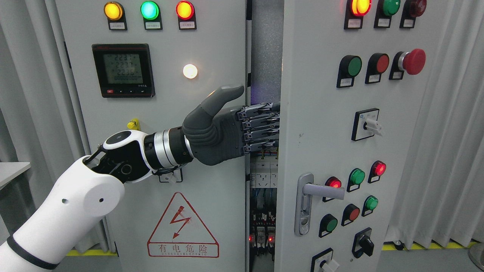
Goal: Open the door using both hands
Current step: 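Push the left hand against the ajar door's edge, swinging it open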
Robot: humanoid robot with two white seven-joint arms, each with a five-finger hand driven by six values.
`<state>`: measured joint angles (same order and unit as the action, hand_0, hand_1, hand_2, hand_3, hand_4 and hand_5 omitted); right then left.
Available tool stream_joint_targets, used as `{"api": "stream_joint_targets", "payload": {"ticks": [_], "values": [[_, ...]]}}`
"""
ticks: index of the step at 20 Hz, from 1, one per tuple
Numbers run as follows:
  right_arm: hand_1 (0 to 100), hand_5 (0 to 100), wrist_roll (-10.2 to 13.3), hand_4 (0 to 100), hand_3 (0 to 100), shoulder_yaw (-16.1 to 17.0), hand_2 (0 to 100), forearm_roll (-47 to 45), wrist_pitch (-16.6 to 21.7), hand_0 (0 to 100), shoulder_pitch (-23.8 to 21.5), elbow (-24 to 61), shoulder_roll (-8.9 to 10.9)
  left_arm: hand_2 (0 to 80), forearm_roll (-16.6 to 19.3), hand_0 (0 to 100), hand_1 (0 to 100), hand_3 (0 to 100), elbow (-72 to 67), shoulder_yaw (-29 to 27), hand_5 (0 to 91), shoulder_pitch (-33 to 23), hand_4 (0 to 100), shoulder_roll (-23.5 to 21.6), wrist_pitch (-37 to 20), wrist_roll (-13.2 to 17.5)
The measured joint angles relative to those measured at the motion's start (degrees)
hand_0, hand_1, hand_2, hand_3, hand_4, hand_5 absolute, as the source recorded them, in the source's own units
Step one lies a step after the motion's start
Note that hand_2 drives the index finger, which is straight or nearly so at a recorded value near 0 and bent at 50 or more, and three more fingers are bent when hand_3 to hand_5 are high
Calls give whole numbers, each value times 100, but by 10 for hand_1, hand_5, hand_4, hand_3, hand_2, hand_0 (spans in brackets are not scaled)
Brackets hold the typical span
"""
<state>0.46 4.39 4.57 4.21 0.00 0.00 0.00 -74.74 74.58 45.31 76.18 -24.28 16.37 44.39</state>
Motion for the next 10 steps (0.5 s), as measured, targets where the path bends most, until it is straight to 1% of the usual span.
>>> {"api": "stream_joint_targets", "payload": {"ticks": [10], "values": [[0,0,0,0,0,0,0,-1,0,219,0,0,0,28,-187,290,0,28,-106,149,0,240,33,246,75,7]]}}
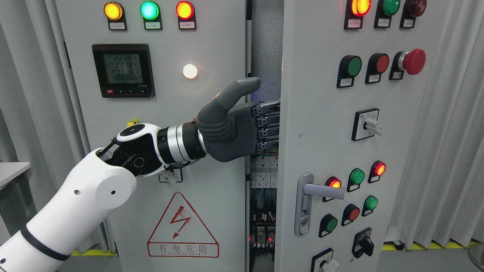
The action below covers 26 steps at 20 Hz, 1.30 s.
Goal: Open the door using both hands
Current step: 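Push the left hand against the ajar door's edge, swinging it open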
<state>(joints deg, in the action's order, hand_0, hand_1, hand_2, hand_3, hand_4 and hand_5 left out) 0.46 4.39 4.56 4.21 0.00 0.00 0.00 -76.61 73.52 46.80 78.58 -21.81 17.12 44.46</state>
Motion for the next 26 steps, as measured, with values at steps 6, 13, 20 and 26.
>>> {"api": "stream_joint_targets", "payload": {"ticks": [6,13,20,26], "values": [[0,0,0,0,0,0,0,0,0,219,0,0,0,28,-122,290,0,28,3,43,0,94,33,131,10,0],[0,0,0,0,0,0,0,0,0,219,0,0,0,28,-169,290,0,28,138,72,0,134,33,252,10,-13],[0,0,0,0,0,0,0,0,0,219,0,0,0,28,-182,290,0,28,246,212,0,255,33,433,27,-249],[0,0,0,0,0,0,0,-1,0,219,0,0,0,28,-297,290,0,28,267,499,0,486,34,654,-140,-434]]}}
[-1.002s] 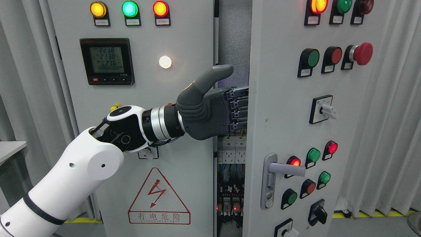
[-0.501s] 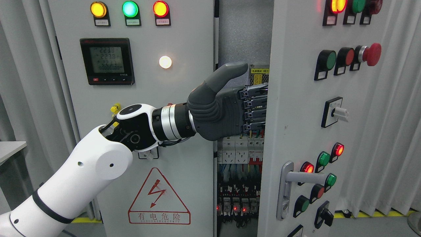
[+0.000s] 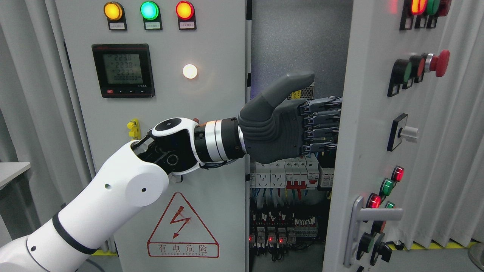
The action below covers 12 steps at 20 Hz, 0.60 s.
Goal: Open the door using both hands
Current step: 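Push the left hand against the ajar door's edge, swinging it open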
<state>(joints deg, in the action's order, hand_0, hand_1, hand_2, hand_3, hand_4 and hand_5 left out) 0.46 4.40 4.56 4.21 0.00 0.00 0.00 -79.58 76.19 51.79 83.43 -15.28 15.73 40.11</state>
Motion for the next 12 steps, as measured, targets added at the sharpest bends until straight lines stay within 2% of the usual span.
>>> {"api": "stream_joint_targets", "payload": {"ticks": [6,12], "values": [[0,0,0,0,0,0,0,1,0,219,0,0,0,28,-495,290,0,28,-39,541,0,493,34,179,-640,-46],[0,0,0,0,0,0,0,0,0,219,0,0,0,28,-710,290,0,28,-182,973,0,719,33,458,-745,-157]]}}
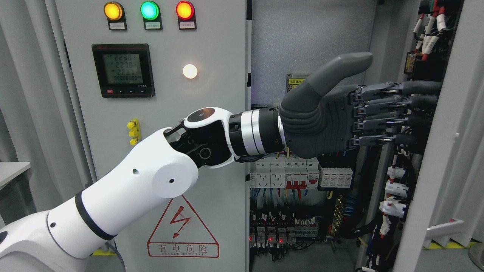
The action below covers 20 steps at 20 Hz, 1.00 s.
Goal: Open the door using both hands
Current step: 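Push the left hand against the ajar door's edge, swinging it open, then sweep the left hand farther to push the door fully open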
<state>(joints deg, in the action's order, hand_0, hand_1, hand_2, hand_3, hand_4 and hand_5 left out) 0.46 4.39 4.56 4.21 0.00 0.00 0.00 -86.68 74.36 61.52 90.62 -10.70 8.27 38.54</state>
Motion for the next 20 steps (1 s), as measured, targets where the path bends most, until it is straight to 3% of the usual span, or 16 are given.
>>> {"api": "stream_joint_targets", "payload": {"ticks": [7,12,20], "values": [[0,0,0,0,0,0,0,0,0,219,0,0,0,28,-91,290,0,28,-180,358,0,151,33,336,-62,-37],[0,0,0,0,0,0,0,-1,0,219,0,0,0,28,-117,290,0,28,-253,502,0,278,33,598,-75,-319],[0,0,0,0,0,0,0,0,0,219,0,0,0,28,-140,290,0,29,-316,633,0,507,34,840,-147,-469]]}}
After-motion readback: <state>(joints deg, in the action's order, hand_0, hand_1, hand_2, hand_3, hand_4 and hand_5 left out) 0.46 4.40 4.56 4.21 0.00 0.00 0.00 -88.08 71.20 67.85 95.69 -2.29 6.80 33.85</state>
